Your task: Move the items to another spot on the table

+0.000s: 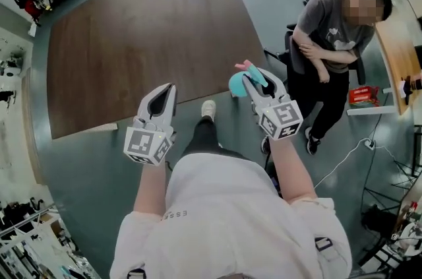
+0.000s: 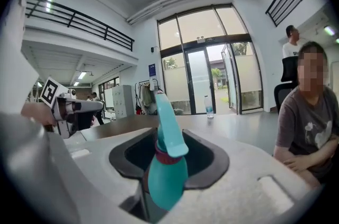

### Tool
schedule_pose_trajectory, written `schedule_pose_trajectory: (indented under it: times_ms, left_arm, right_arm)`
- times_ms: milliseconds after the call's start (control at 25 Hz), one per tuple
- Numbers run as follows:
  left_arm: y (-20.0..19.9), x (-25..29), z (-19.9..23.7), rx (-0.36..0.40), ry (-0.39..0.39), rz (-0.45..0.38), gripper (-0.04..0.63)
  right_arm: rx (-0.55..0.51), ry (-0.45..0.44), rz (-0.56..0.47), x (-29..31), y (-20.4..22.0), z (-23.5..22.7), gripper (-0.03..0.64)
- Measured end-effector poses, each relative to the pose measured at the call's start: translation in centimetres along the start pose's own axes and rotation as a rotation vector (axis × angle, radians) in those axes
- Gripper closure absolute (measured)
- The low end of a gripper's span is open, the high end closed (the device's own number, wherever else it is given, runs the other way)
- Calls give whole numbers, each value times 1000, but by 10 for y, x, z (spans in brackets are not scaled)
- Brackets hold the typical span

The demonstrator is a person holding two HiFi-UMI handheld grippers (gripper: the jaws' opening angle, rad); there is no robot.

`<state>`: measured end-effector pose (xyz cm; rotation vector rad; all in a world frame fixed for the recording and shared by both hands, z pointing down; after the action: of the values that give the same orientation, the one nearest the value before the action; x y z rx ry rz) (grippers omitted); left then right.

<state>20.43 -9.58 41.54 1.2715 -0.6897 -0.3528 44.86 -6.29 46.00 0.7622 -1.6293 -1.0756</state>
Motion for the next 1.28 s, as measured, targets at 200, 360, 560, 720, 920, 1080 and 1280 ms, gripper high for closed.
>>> schedule_pose_trajectory:
  times_ms: [200, 360, 560, 720, 920, 1080, 1280]
  left_arm:
    - [10, -49, -19, -32, -148, -15, 578]
    - [19, -93, -10, -54, -235, -35, 578]
    - [25, -157, 30, -82, -354, -75, 578]
    - [31, -207, 63, -99, -408, -79, 578]
    - [46, -285, 110, -119, -480, -72, 578]
    - [61, -346, 153, -150, -525, -86, 578]
    - [76, -425, 198, -158, -615, -81, 578]
  right_arm:
    - [-47, -125, 22, -15, 7, 26, 479]
    - [-85, -205, 48, -5, 6, 63, 479]
    - [-197, -285, 62, 17, -7, 129, 479]
    - [-213, -346, 75, 43, -16, 183, 479]
    - [-240, -417, 98, 74, -18, 265, 477]
    - [-267, -459, 103, 101, -21, 334, 477]
    - [-304, -528, 123, 141, -27, 422, 477]
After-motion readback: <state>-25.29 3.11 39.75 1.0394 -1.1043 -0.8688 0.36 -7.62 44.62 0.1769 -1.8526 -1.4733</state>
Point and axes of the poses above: the fingertips, and each gripper's own axes: x forward along the fingers, z to its left, y out of its underside, the point moved 4 cm from there along -x, backward along the fingers, and after that the axes turned 10 degrees about z, right-handed, at the moved point
